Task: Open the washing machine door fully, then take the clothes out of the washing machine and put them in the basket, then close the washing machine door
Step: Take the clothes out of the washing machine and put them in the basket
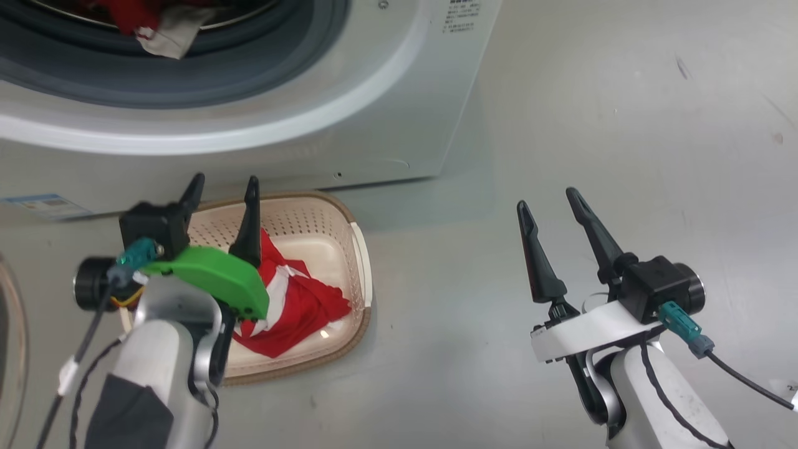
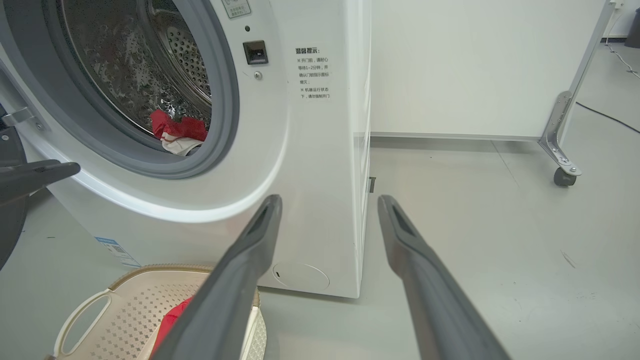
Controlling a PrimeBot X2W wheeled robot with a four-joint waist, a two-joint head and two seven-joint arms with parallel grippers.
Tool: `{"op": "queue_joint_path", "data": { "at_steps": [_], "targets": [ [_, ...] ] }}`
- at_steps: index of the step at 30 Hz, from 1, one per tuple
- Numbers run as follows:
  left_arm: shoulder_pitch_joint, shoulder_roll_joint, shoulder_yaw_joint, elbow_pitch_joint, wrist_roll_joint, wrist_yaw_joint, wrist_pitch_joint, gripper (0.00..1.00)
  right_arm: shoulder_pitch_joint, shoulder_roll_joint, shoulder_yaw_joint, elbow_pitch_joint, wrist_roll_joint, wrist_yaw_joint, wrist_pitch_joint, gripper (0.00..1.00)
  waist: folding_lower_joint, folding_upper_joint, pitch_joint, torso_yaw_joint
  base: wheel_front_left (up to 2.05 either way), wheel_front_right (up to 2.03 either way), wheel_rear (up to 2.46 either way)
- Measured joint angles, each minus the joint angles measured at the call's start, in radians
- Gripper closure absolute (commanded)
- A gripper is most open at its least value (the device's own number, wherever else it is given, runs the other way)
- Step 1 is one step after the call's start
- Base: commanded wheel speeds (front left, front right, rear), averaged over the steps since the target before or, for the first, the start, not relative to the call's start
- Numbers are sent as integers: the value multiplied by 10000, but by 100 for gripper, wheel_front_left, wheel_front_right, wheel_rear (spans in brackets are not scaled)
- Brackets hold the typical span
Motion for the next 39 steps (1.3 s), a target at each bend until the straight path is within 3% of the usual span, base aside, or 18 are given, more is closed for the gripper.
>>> {"op": "queue_joint_path", "data": {
  "at_steps": [7, 17, 39],
  "targets": [
    [-1662, 629, 159, 439, 182, -27, 1005, 0, -609, -2, 92, -221, 102, 75, 0, 0, 0, 0, 971, -346, 0, 0, 0],
    [-3721, 1634, 546, 1143, 545, -165, 2159, 0, -1431, 2, 552, -493, 1112, 58, 0, 0, 2, 0, 2193, -1036, 0, 0, 0],
    [-6886, 3879, 1066, 2401, 1806, -336, 3012, 0, -2187, 10, 1243, -556, 2188, -209, 0, 0, 1, 0, 3315, -2543, 0, 0, 0]
  ]
}}
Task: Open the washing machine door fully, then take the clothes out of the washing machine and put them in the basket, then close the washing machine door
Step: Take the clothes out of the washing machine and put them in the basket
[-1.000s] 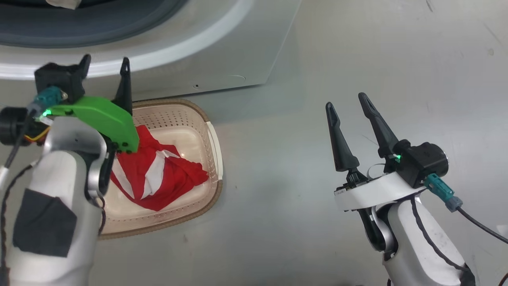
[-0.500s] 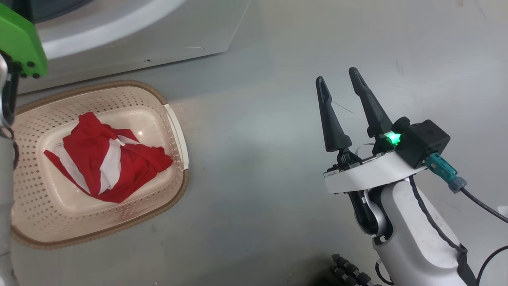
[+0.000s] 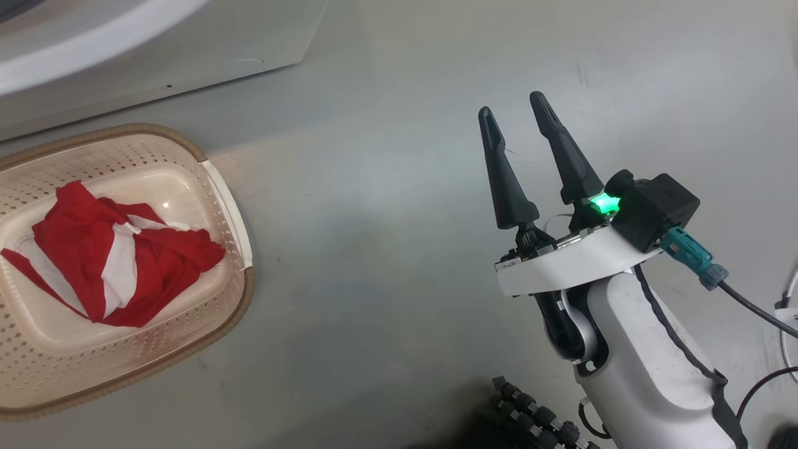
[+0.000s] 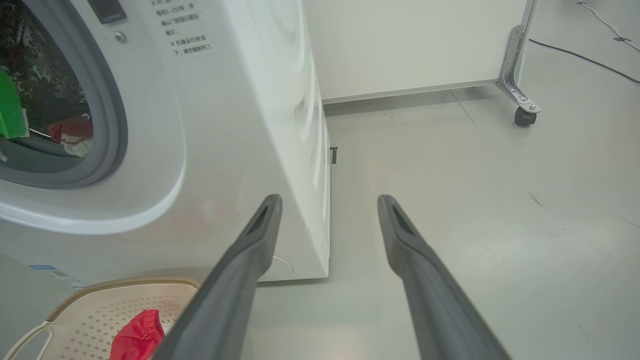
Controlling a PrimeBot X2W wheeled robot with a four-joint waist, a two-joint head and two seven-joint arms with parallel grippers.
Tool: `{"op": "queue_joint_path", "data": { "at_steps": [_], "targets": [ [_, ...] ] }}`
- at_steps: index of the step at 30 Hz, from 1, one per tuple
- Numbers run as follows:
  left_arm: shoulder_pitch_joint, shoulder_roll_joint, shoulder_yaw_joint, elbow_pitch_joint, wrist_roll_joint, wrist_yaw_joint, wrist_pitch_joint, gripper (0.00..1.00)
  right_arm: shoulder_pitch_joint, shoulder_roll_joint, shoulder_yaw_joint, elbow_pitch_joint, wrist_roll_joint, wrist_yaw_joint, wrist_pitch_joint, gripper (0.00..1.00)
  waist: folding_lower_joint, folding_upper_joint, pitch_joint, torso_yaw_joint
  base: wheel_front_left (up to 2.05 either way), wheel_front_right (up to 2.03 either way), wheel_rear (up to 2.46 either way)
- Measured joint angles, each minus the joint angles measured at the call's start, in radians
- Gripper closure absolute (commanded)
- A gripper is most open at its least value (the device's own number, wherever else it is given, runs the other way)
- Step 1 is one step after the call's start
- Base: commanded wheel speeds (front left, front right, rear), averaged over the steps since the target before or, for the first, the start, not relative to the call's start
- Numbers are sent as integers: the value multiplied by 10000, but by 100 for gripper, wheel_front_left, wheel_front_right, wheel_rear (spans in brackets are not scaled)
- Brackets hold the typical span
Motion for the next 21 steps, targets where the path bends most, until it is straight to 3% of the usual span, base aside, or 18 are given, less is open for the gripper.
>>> {"op": "queue_joint_path", "data": {
  "at_steps": [8, 21],
  "targets": [
    [-554, 562, -17, 767, 211, -130, 525, 0, -92, 4, 249, 25, 159, -71, 0, 0, -1, 0, 147, -362, 0, 0, 0],
    [-984, 932, 8, 1914, 658, 50, 1764, 0, -251, 8, 299, 44, 299, -151, 0, 0, -1, 0, 184, -545, 0, 0, 0]
  ]
}}
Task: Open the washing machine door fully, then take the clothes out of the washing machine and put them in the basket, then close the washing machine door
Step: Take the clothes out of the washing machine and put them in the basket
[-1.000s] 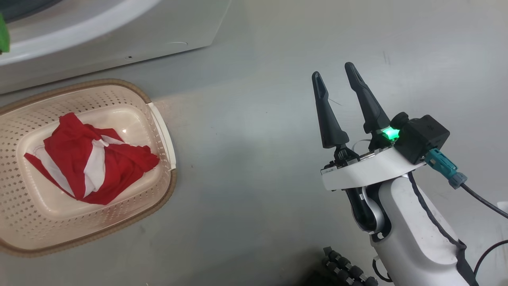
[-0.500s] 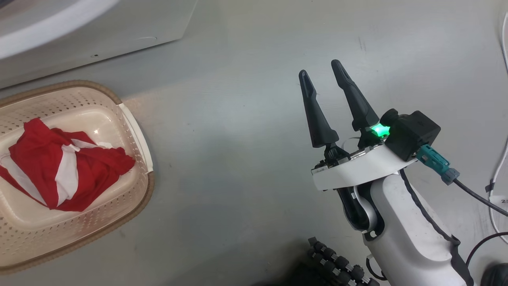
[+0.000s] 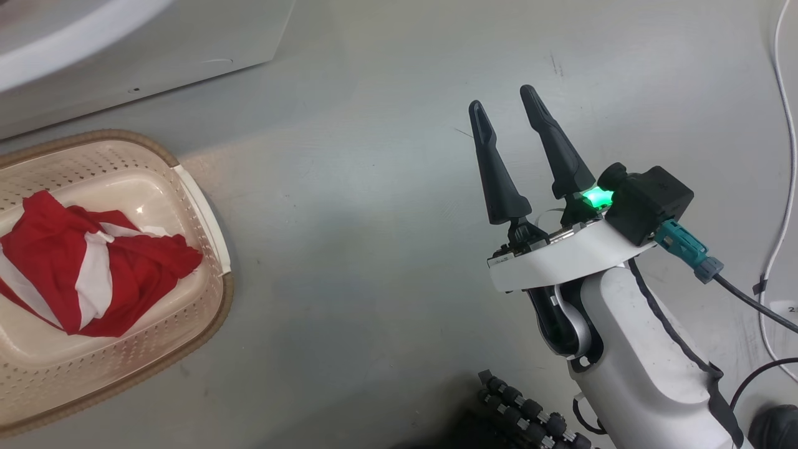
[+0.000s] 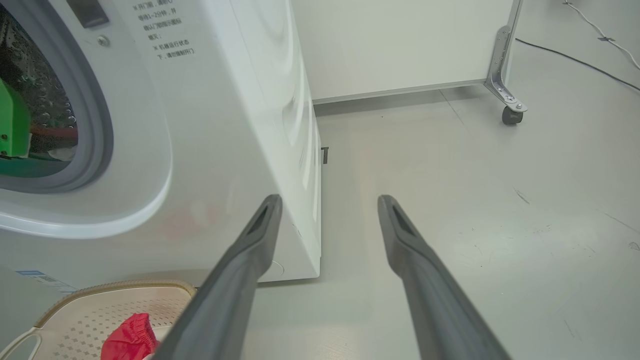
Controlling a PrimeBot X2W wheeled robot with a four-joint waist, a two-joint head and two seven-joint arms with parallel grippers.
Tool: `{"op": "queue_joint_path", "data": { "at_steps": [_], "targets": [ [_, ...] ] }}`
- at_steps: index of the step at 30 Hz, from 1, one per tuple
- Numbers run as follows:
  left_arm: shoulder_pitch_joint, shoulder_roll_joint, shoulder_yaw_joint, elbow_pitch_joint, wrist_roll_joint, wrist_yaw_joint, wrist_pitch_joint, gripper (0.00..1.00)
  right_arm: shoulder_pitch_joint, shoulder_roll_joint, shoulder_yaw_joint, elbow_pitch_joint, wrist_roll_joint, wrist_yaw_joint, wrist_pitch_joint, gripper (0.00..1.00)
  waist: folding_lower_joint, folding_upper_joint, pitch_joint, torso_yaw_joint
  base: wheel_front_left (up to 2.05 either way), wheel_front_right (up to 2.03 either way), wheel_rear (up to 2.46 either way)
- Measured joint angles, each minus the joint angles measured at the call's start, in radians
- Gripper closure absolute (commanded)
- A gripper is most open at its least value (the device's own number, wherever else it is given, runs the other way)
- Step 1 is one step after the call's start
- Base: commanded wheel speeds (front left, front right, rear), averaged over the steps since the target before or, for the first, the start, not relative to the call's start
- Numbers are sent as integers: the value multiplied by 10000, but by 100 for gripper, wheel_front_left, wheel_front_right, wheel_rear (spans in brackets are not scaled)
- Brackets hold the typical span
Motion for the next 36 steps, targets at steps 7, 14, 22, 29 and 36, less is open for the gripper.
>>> {"op": "queue_joint_path", "data": {
  "at_steps": [7, 14, 22, 29, 36],
  "targets": [
    [-231, -27, -4, 188, -25, 10, 284, 100, -39, 0, 4, 6, 75, -12, 0, 0, 0, 0, 4, -22, 0, 0, 0],
    [-281, -270, 115, 307, -360, 10, 201, 100, -118, 0, 25, 29, 73, -23, 0, 0, 0, 0, -54, -6, 0, 0, 0],
    [-280, -876, 477, 263, -965, 10, -667, 100, -122, -2, -15, 165, -29, -25, 0, 0, 0, 0, -223, 148, 0, 0, 0],
    [-103, -1465, 941, -46, -1576, 86, -1789, 100, -123, -2, -90, 255, -309, -25, 0, 0, 0, 0, -418, 357, 0, 0, 0],
    [705, -2048, 1151, -487, -1990, 84, -3131, 100, -121, -6, -222, 397, -573, -25, 0, 0, -1, 0, -662, 646, 0, 0, 0]
  ]
}}
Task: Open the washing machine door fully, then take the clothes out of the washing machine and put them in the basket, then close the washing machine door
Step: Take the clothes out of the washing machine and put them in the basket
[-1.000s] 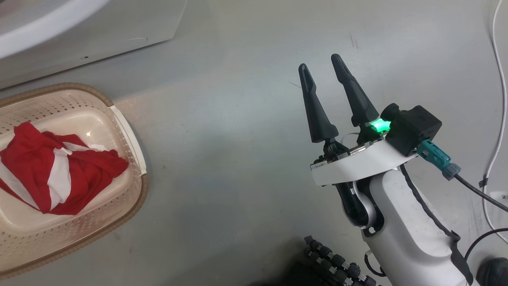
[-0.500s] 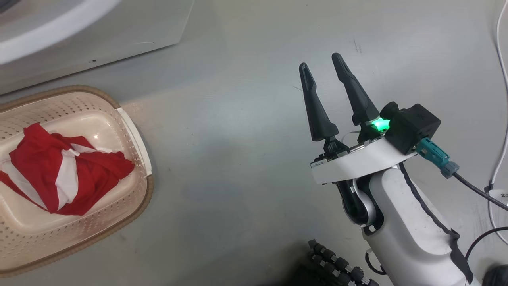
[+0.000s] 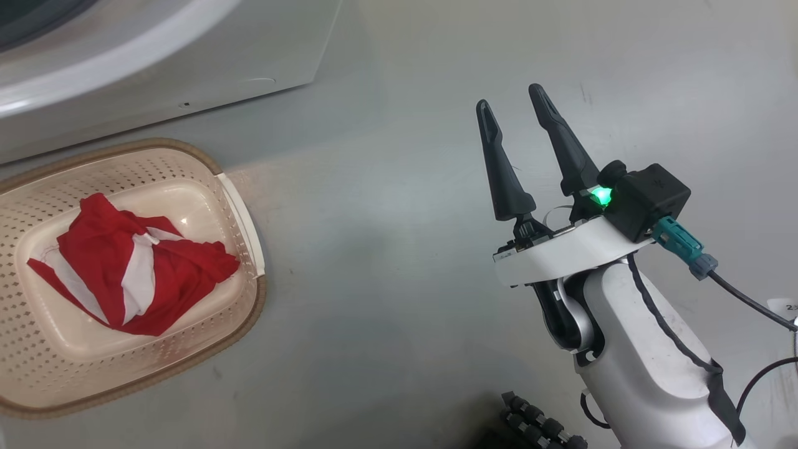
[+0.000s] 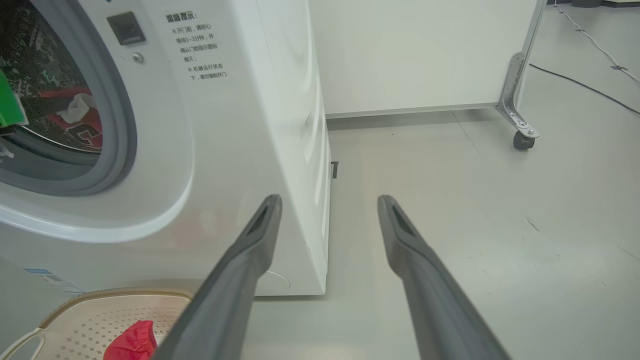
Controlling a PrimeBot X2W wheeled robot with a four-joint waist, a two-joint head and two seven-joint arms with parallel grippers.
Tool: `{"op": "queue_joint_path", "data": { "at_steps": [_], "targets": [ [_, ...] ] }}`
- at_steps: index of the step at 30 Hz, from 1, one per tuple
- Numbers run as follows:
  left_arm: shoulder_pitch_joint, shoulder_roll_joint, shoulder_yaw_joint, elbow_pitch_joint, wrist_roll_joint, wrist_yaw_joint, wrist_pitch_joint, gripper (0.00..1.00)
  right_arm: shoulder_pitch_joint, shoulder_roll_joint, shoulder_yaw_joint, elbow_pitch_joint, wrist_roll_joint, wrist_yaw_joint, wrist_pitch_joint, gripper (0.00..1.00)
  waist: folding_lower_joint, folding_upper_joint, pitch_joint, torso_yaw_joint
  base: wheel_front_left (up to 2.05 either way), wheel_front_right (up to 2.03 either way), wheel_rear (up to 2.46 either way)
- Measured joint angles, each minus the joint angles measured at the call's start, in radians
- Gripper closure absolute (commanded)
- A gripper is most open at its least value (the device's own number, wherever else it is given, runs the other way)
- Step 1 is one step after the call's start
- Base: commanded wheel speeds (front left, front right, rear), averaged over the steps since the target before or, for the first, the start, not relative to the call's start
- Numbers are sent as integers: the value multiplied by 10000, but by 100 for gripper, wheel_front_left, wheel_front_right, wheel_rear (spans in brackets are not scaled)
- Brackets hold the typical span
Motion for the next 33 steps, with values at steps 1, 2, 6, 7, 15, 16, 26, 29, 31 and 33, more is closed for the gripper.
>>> {"op": "queue_joint_path", "data": {
  "at_steps": [1, 2, 6, 7, 15, 16, 26, 29, 31, 33],
  "targets": [
    [138, -71, 13, -96, -52, 0, -222, 100, 1, 2, -25, 36, -42, 0, 0, 0, 0, 0, -43, 43, 0, 0, 0],
    [282, -153, 19, -198, -71, 0, -430, 100, 4, 0, -59, 79, -111, 0, 0, 0, 0, 0, -89, 91, 0, 0, 0],
    [824, -633, -67, -537, -159, -15, -1139, 100, 46, -4, -242, 178, -416, -69, 0, 0, 0, 0, -270, 331, 0, 0, 0],
    [947, -744, -117, -581, -161, -15, -1287, 100, 50, -6, -278, 196, -449, -69, 0, 0, 0, 0, -313, 404, 0, 0, 0],
    [2183, -1168, -430, -1221, -125, -102, -2441, 100, 158, -8, -437, 343, -717, -61, 0, 0, 0, 0, -716, 1004, 0, 0, 0],
    [2345, -1246, -477, -1290, -125, -102, -2583, 100, 167, -8, -472, 376, -786, -61, 0, 0, 0, 0, -774, 1077, 0, 0, 0],
    [3890, -1753, -579, -2079, -98, 2, -3626, 100, 467, -17, -702, 648, -1064, 33, 0, 0, 0, 0, -1451, 1616, 0, 0, 0],
    [4376, -1906, -627, -2314, -52, 13, -3877, 100, 605, -25, -767, 755, -1126, 35, 0, 0, 0, 0, -1716, 1762, 0, 0, 0],
    [4727, -1948, -662, -2495, -6, 13, -4048, 100, 724, -27, -823, 832, -1129, 46, 0, 0, 0, 0, -1906, 1851, 0, 0, 0],
    [5043, -2079, -650, -2685, -10, 102, -4211, 100, 855, -36, -905, 903, -1160, 46, 0, 0, 0, 0, -2104, 1934, 0, 0, 0]
  ]
}}
